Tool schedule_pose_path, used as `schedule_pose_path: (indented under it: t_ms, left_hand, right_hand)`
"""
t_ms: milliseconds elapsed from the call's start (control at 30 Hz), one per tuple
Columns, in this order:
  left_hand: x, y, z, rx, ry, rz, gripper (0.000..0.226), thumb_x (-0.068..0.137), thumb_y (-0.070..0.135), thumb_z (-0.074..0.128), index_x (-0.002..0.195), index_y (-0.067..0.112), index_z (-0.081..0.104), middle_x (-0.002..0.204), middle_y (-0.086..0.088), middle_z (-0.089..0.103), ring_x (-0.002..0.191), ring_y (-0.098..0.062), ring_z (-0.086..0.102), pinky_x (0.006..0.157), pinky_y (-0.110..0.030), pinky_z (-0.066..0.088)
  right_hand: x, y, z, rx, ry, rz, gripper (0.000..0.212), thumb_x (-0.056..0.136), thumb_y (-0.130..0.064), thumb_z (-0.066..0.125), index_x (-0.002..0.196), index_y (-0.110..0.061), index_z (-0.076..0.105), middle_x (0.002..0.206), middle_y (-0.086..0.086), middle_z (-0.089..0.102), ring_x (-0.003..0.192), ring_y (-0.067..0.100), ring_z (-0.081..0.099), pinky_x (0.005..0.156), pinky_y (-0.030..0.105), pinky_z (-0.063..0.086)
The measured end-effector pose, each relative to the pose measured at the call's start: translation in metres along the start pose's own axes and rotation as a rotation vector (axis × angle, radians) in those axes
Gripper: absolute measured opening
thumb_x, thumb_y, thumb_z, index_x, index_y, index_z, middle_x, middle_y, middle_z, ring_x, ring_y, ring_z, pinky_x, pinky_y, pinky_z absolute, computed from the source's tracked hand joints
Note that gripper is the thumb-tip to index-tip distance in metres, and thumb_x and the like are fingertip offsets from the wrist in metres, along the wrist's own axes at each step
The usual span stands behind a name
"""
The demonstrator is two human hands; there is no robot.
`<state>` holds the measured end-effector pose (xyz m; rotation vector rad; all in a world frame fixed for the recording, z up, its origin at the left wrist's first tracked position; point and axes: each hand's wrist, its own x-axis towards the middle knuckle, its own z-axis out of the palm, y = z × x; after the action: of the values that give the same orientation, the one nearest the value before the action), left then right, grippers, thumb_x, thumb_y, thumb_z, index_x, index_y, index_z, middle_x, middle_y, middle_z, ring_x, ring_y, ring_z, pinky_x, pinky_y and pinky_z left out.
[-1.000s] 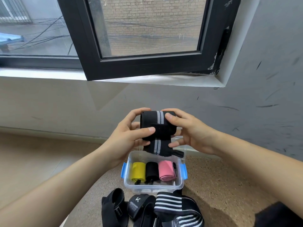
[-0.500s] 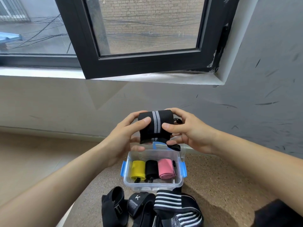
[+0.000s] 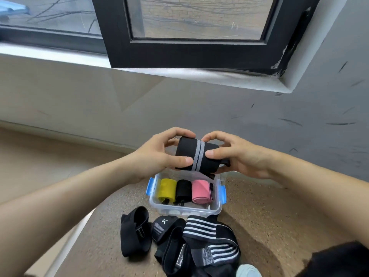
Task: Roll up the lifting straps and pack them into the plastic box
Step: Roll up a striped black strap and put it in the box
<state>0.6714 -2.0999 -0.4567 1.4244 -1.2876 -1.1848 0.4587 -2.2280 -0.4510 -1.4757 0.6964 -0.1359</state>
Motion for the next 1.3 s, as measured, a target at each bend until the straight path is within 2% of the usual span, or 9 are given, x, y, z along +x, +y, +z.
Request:
schedule_pose_path:
  t_ms: [167, 300, 400, 533, 700, 800, 933, 1067, 1300]
  left_hand:
    - [0.014, -0.027, -0.014, 0.042, -0.086, -0.007, 0.061, 0.082, 0.005, 0.083, 0.132, 0.031, 0.06, 0.136, -0.008, 0.059, 0.108, -0.032, 0.073, 0.095, -0.052, 0.058]
    - [0.031, -0.067, -0.014, 0.131, 0.017, -0.037, 0.068, 0.082, 0.005, 0.084, 0.138, 0.028, 0.053, 0.131, -0.004, 0.059, 0.105, -0.022, 0.072, 0.088, -0.034, 0.062]
    - [0.044, -0.115, -0.023, 0.226, 0.104, -0.104, 0.068, 0.08, 0.019, 0.088, 0.138, 0.028, 0.054, 0.127, 0.0, 0.063, 0.104, -0.012, 0.069, 0.091, -0.032, 0.057]
    - [0.044, -0.19, -0.036, 0.431, 0.236, -0.236, 0.059, 0.083, 0.028, 0.085, 0.135, 0.027, 0.059, 0.126, 0.005, 0.063, 0.105, -0.015, 0.066, 0.094, -0.036, 0.055]
    - [0.02, -0.278, -0.023, 0.479, 0.349, -0.335, 0.073, 0.083, 0.043, 0.081, 0.147, 0.029, 0.049, 0.14, 0.008, 0.053, 0.123, -0.016, 0.057, 0.1, -0.044, 0.052]
    - [0.008, -0.31, -0.014, 0.542, 0.313, -0.3, 0.084, 0.085, 0.051, 0.077, 0.156, 0.027, 0.039, 0.147, 0.008, 0.048, 0.133, -0.014, 0.048, 0.104, -0.044, 0.049]
    - [0.003, -0.324, -0.013, 0.584, 0.339, -0.27, 0.093, 0.079, 0.072, 0.065, 0.156, 0.026, 0.039, 0.145, 0.008, 0.053, 0.132, -0.012, 0.046, 0.103, -0.043, 0.05]
    - [0.002, -0.331, -0.011, 0.584, 0.347, -0.242, 0.095, 0.078, 0.079, 0.056, 0.156, 0.026, 0.042, 0.144, 0.008, 0.056, 0.13, -0.013, 0.045, 0.102, -0.046, 0.051]
    - [0.001, -0.332, -0.01, 0.593, 0.35, -0.245, 0.098, 0.077, 0.085, 0.052, 0.156, 0.028, 0.04, 0.141, 0.009, 0.057, 0.131, -0.012, 0.045, 0.1, -0.048, 0.053]
  right_hand:
    - [0.029, 0.013, 0.001, -0.158, -0.045, 0.081, 0.048, 0.084, -0.015, 0.081, 0.125, -0.017, 0.058, 0.117, 0.023, 0.07, 0.1, 0.035, 0.072, 0.095, 0.047, 0.055]
    - [0.07, 0.036, -0.004, -0.205, -0.014, 0.103, 0.051, 0.079, -0.007, 0.084, 0.122, -0.016, 0.058, 0.114, 0.026, 0.069, 0.09, 0.03, 0.071, 0.088, 0.044, 0.057]
    - [0.104, 0.071, -0.006, -0.233, -0.001, 0.136, 0.051, 0.08, -0.005, 0.083, 0.122, -0.018, 0.057, 0.106, 0.018, 0.068, 0.085, 0.024, 0.068, 0.082, 0.038, 0.058]
    - [0.152, 0.124, -0.003, -0.305, -0.029, 0.17, 0.056, 0.076, -0.02, 0.088, 0.121, -0.03, 0.057, 0.103, 0.006, 0.059, 0.084, 0.018, 0.055, 0.076, 0.031, 0.048]
    - [0.199, 0.188, 0.011, -0.369, -0.127, 0.179, 0.056, 0.069, -0.026, 0.091, 0.114, -0.038, 0.06, 0.122, 0.014, 0.063, 0.09, 0.024, 0.06, 0.084, 0.048, 0.058]
    - [0.215, 0.215, 0.022, -0.445, -0.205, 0.169, 0.056, 0.073, -0.018, 0.09, 0.119, -0.03, 0.06, 0.117, 0.008, 0.062, 0.098, 0.031, 0.063, 0.096, 0.053, 0.055]
    - [0.229, 0.241, 0.032, -0.492, -0.273, 0.167, 0.056, 0.076, -0.007, 0.088, 0.122, -0.02, 0.058, 0.116, 0.019, 0.063, 0.09, 0.025, 0.063, 0.084, 0.037, 0.057]
    - [0.239, 0.259, 0.041, -0.662, -0.229, 0.042, 0.06, 0.07, -0.02, 0.092, 0.119, -0.022, 0.058, 0.123, 0.002, 0.062, 0.113, 0.026, 0.058, 0.097, 0.045, 0.049]
    - [0.239, 0.267, 0.047, -0.82, -0.166, -0.038, 0.05, 0.076, -0.044, 0.086, 0.118, -0.025, 0.066, 0.114, 0.001, 0.068, 0.11, 0.02, 0.061, 0.095, 0.041, 0.05]
